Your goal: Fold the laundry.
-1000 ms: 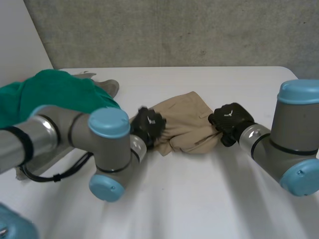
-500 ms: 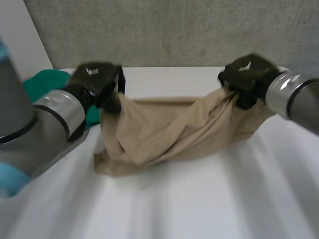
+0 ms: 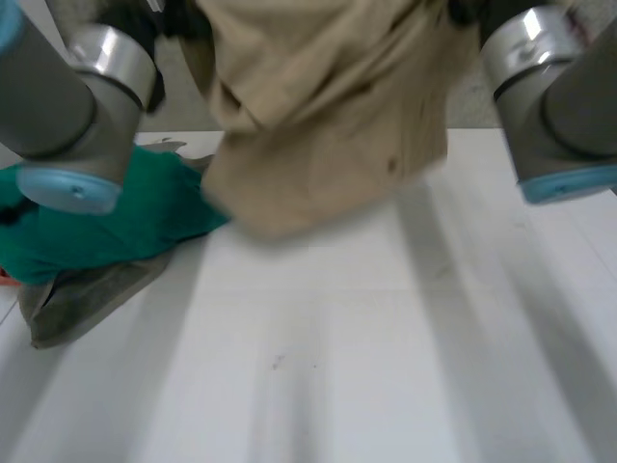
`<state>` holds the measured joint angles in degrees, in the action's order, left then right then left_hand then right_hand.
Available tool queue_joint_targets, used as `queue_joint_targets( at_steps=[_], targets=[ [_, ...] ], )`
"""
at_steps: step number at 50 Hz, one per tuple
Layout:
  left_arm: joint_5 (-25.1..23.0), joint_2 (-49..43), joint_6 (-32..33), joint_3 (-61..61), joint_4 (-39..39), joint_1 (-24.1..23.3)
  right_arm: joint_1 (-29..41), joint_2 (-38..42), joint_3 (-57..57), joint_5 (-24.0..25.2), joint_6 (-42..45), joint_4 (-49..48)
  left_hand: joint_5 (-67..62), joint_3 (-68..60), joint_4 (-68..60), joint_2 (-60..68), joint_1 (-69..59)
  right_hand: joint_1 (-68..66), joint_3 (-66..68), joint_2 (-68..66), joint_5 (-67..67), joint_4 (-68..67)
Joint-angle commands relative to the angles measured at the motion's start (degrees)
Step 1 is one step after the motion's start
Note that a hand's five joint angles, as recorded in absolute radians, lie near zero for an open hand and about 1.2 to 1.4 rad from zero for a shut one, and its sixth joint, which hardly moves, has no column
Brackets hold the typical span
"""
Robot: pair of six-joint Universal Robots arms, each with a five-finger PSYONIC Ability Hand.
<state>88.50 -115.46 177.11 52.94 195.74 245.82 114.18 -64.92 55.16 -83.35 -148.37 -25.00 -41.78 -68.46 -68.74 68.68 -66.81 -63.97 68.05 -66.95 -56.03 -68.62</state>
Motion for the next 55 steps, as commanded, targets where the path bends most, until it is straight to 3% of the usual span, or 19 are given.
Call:
queue_joint_targets(
  at_steps=[1,8,15,20,22,23,26,27,29,33,44,47,55],
  targets=[
    [-0.79,6.91,0.25,5.24,-1.84,1.5,-0.27,-5.74,3.46,4.77,-0.17,6.7,-28.22,-11.54,-11.26,11.32,-13.19,-16.03,11.95,-13.05,-13.97,-11.38],
    [-2.46,6.65,2.01,15.6,-10.2,2.73,1.13,-2.49,10.83,5.92,4.84,22.62,-28.22,-11.54,-11.26,11.32,-13.19,-16.03,11.95,-13.05,-13.97,-11.38],
    [-1.85,-2.39,7.71,26.51,-9.33,2.64,5.09,6.2,20.95,3.46,5.99,21.93,-28.22,-11.54,-11.26,11.32,-13.19,-16.03,11.95,-13.05,-13.97,-11.38],
    [2.45,-9.33,13.25,28.19,-8.79,3.26,7.28,12.35,22.8,-1.19,5.46,20.61,-28.22,-11.54,-11.26,11.32,-13.19,-16.03,11.95,-13.05,-13.97,-11.38],
    [3.16,-9.08,13.52,28.45,-9.06,3.26,7.64,12.1,23.15,-2.6,5.11,20.26,-28.22,-11.54,-11.26,11.32,-13.19,1.23,-5.31,4.21,3.29,5.88],
    [3.34,-7.95,13.44,29.15,-9.32,3.26,7.73,11.23,23.85,-3.31,4.32,19.82,-26.41,-9.73,-9.44,9.51,-11.37,17.8,-21.88,20.78,19.87,22.45],
    [2.64,-4.88,12.47,30.82,-8.97,3.17,7.29,8.16,25.43,-2.96,2.39,18.68,-0.76,15.93,16.21,-16.14,14.28,38.42,-42.5,41.41,40.49,43.07],
    [1.77,-2.17,11.77,32.13,-8.89,3.08,6.59,5.62,26.74,-2.7,0.81,18.5,17.33,34.01,34.3,-34.23,32.36,49.48,-53.56,52.46,51.55,54.13],
    [0.71,0.92,11.24,33.54,-8.71,2.99,5.88,3.24,27.72,-2.26,-0.77,18.94,25.23,41.91,42.19,-42.13,40.26,52.94,-57.02,55.93,55.01,57.59],
    [-2.01,9.26,11.06,38.45,-9.06,2.47,4.66,-1.68,29.65,-0.16,-5.25,23.84,32.31,48.99,49.28,-49.21,47.34,53.97,-58.05,56.95,56.03,58.62],
    [-3.34,17.81,16.68,50.94,-14.15,-1.21,-1.93,-6.53,29.12,3.19,-7.47,44.15,27.61,44.29,44.58,-44.51,42.64,53.97,-58.05,56.95,56.03,58.62],
    [-2.9,17.64,18.17,52.88,-14.77,-3.15,-3.43,-6.62,29.74,3.1,-5.71,43.73,23.44,40.12,40.4,-40.34,38.47,53.47,-57.56,56.46,55.54,58.13],
    [-3.25,10.71,18.62,51.75,-13.1,-2.37,-6.42,-6.88,37.46,4.5,-0.09,37.51,13.64,30.33,30.61,-30.54,28.68,24.76,-28.84,27.75,26.83,29.41]
  ],
)
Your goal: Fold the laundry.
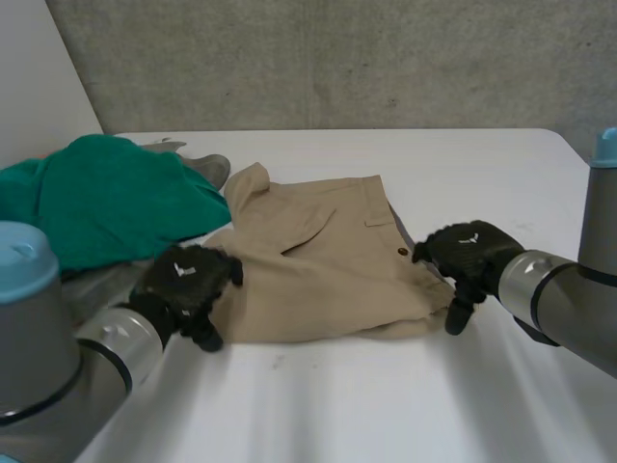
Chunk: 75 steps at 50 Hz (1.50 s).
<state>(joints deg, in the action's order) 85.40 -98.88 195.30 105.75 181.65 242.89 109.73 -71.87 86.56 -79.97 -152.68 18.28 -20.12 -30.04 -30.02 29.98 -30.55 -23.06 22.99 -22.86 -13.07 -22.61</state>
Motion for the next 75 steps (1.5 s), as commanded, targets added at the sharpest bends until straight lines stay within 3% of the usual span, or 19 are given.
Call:
queue_joint_targets(
  at_steps=[1,10,21,27,30,34,38,43,49,54,61,69,72,75],
  targets=[
    [-0.15,-6.58,0.35,-1.25,0.99,0.74,-2.15,0.06,7.03,1.39,4.67,-7.28,-7.85,-7.93,-7.95,7.99,-7.42,-19.38,19.44,-19.57,-19.36,-19.83],
    [-1.02,-13.96,0.96,-5.28,3.35,2.59,-3.03,2.08,14.59,1.75,8.18,-23.09,-8.52,-8.6,-8.62,8.66,-8.09,-22.6,22.67,-22.8,-22.59,-23.06],
    [-1.03,-20.65,5.0,-10.56,4.85,2.5,-2.94,6.74,14.51,2.71,7.92,-30.05,-16.58,-16.66,-16.68,16.72,-16.15,-29.66,29.72,-29.86,-29.65,-30.11],
    [-0.41,-22.23,7.2,-12.23,5.55,1.53,-2.68,7.88,13.55,3.06,8.01,-30.76,-49.82,-49.9,-49.93,49.97,-49.4,-56.92,56.98,-57.11,-56.9,-57.37],
    [0.38,-21.27,7.11,-12.67,5.56,1.27,-2.68,7.71,12.93,2.89,7.84,-30.23,-49.88,-49.96,-49.98,50.02,-49.45,-56.94,57.01,-57.14,-56.93,-57.39],
    [2.05,-16.97,6.15,-12.85,4.59,1.44,-2.76,5.78,11.79,3.06,7.75,-26.9,-49.88,-49.96,-49.98,50.02,-49.45,-56.94,57.01,-57.14,-56.93,-57.39],
    [2.23,-8.02,3.69,-13.11,1.0,1.27,-3.38,-1.33,8.89,3.07,8.89,-20.41,-49.88,-49.96,-49.98,50.02,-49.45,-56.94,57.01,-57.14,-56.93,-57.39],
    [1.7,7.52,-0.43,-17.4,-8.04,1.44,-6.53,-13.18,-3.12,2.71,10.3,-5.57,-49.88,-49.96,-49.98,50.02,-49.45,-56.94,57.01,-57.14,-56.93,-57.39],
    [1.08,15.12,-4.4,-26.02,-18.6,2.5,-7.86,-18.57,-15.18,2.8,9.42,6.49,-49.88,-49.96,-49.98,50.02,-49.45,-56.94,57.01,-57.14,-56.93,-57.39],
    [0.56,11.27,-5.72,-33.49,-27.65,3.64,-4.63,-13.67,-20.72,2.1,13.01,13.88,-49.88,-49.96,-49.98,50.02,-49.45,-56.94,57.01,-57.14,-56.93,-57.39],
    [0.38,-2.26,-5.28,-36.75,-28.11,4.17,-1.71,-3.38,-21.7,-3.43,16.1,13.02,-49.88,-49.96,-49.98,50.02,-49.45,-56.94,57.01,-57.14,-56.93,-57.39],
    [0.64,-24.4,-3.96,-51.31,-20.3,3.82,0.4,12.36,-29.33,-5.98,11.89,2.39,-49.88,-49.96,-49.98,50.02,-49.45,-56.94,57.01,-57.14,-56.93,-57.39],
    [0.64,-25.83,-4.22,-57.04,-16.52,3.55,0.31,15.26,-36.01,-8.0,8.55,-4.64,-49.88,-49.96,-49.98,50.02,-49.45,-56.94,57.01,-57.14,-56.93,-57.39],
    [0.91,-25.14,-5.36,-61.8,-6.52,3.29,-0.48,14.92,-41.11,-9.06,5.73,-15.96,-49.88,-49.96,-49.98,50.02,-49.45,-56.94,57.01,-57.14,-56.93,-57.39]
  ],
)
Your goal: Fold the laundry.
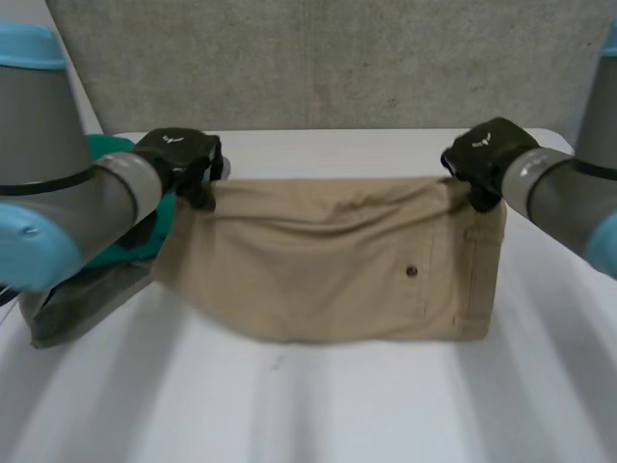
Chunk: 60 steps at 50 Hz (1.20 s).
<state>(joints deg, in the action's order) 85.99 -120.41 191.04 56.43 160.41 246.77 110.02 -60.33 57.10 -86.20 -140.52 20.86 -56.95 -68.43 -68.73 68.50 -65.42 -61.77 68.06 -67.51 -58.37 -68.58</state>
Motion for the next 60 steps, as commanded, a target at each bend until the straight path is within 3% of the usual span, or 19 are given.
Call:
queue_joint_targets(
  at_steps=[1,2,6,10,17,24,32,37,46,49,60],
  targets=[
    [0.49,-3.0,-1.63,-12.84,18.07,-0.59,-1.12,2.94,-12.27,-2.92,-7.04,-22.14,-13.05,-11.57,-11.27,11.5,-14.58,-18.23,11.94,-12.49,-11.63,-11.42],
    [1.01,-1.34,-2.94,-12.58,25.41,-0.68,-1.73,1.37,-12.54,-3.09,-8.44,-29.4,-13.05,-11.57,-11.27,11.5,-14.58,-18.23,11.94,-12.49,-11.63,-11.42],
    [3.29,2.53,-7.59,-9.25,42.82,-0.68,-2.35,-3.2,-9.05,-2.31,-12.05,-44.62,-13.05,-11.57,-11.27,11.5,-14.58,-18.23,11.94,-12.49,-11.63,-11.42],
    [2.78,4.74,-9.1,-5.56,49.64,-0.41,-2.09,-6.28,-4.21,0.32,-12.5,-49.07,-13.05,-11.57,-11.27,11.5,-14.58,-18.23,11.94,-12.49,-11.63,-11.42],
    [0.76,5.89,-9.28,0.86,45.35,0.64,-1.91,-6.65,1.43,2.09,-12.06,-45.92,-13.05,-11.57,-11.27,11.5,-14.58,-18.23,11.94,-12.49,-11.63,-11.42],
    [-1.97,5.01,-8.49,16.32,42.09,0.11,-1.21,-2.61,9.16,2.97,-10.57,-36.6,-13.05,-11.57,-11.27,11.5,-14.58,-18.23,11.94,-12.49,-11.63,-11.42],
    [-1.44,0.44,-1.3,31.61,42.1,-0.24,0.81,5.03,20.58,4.02,-4.51,-28.78,-13.05,-11.57,-11.27,11.5,-14.58,-18.23,11.94,-12.49,-11.63,-11.42],
    [-1.62,1.75,3.46,37.95,41.39,-0.5,0.46,5.4,25.24,4.2,-2.92,-27.28,-13.05,-11.57,-11.27,11.5,-14.58,-18.23,11.94,-12.49,-11.63,-11.42],
    [-3.73,9.4,7.95,45.52,39.55,-1.38,-0.77,1.0,31.4,4.73,-4.32,-26.92,7.94,9.42,9.72,-9.49,6.41,-18.23,11.94,-12.49,-11.63,-11.42],
    [-4.17,10.72,8.65,47.45,39.28,-1.91,-1.47,-0.31,33.59,5.51,-4.85,-27.19,20.37,21.85,22.15,-21.92,18.84,-18.23,11.94,-12.49,-11.63,-11.42],
    [-3.03,15.64,10.41,52.81,32.88,-3.13,-3.06,-0.67,35.01,6.48,-4.68,-27.45,4.61,6.1,6.39,-6.17,3.08,-18.23,11.94,-12.49,-11.63,-11.42]
  ],
)
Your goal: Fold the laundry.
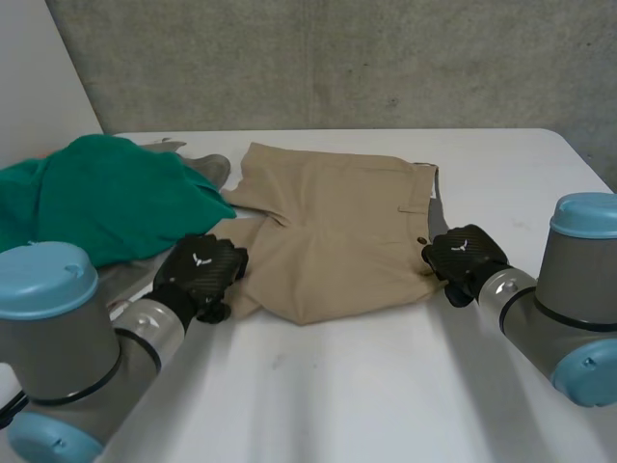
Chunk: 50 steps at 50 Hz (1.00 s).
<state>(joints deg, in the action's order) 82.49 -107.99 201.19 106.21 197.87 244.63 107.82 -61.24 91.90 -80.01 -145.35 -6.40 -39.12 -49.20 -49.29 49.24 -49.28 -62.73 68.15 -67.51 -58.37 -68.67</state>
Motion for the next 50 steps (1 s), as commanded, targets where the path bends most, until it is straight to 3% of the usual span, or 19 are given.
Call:
queue_joint_targets(
  at_steps=[1,9,11,13,20,28,39,50],
  targets=[
    [0.39,3.32,0.08,3.04,-5.29,-1.17,-0.94,0.33,0.21,0.29,0.16,-0.28,-13.74,-13.66,-13.57,13.62,-13.58,-17.27,11.85,-12.49,-11.63,-11.33],
    [0.65,3.75,-1.24,2.51,-10.4,-1.53,-0.59,0.95,0.38,0.29,0.33,-0.37,-13.58,-13.5,-13.41,13.46,-13.42,-17.27,11.85,-12.49,-11.63,-11.33],
    [0.47,3.76,-1.5,2.42,-10.22,-1.35,-0.5,1.21,0.38,0.29,0.33,-0.45,-9.73,-9.65,-9.56,9.61,-9.56,-17.27,11.85,-12.49,-11.63,-11.33],
    [0.3,3.4,-1.68,1.99,-9.61,-1.17,-0.42,1.3,0.38,0.12,0.51,-0.37,3.05,3.13,3.22,-3.17,3.21,-17.27,11.85,-12.49,-11.63,-11.33],
    [0.47,-2.04,-1.85,-1.35,-8.38,-1.61,-0.33,0.86,0.47,0.38,0.95,-0.01,8.96,9.04,9.13,-9.08,9.12,-17.27,11.85,-12.49,-11.63,-11.33],
    [0.82,-7.75,-2.21,-7.33,-7.94,-4.6,-0.24,0.77,0.47,0.29,0.95,0.07,8.13,8.21,8.3,-8.25,8.29,-17.27,11.85,-12.49,-11.63,-11.33],
    [4.16,-16.62,-1.85,-19.27,-7.94,-6.09,-0.24,1.13,0.47,0.12,0.95,0.07,0.9,0.98,1.07,-1.02,1.06,-17.27,11.85,-12.49,-11.63,-11.33],
    [5.31,-22.43,-0.97,-26.58,-9.52,-7.23,-0.5,0.77,0.47,0.29,0.95,0.07,2.07,2.15,2.24,-2.19,2.24,-17.27,11.85,-12.49,-11.63,-11.33]
  ],
)
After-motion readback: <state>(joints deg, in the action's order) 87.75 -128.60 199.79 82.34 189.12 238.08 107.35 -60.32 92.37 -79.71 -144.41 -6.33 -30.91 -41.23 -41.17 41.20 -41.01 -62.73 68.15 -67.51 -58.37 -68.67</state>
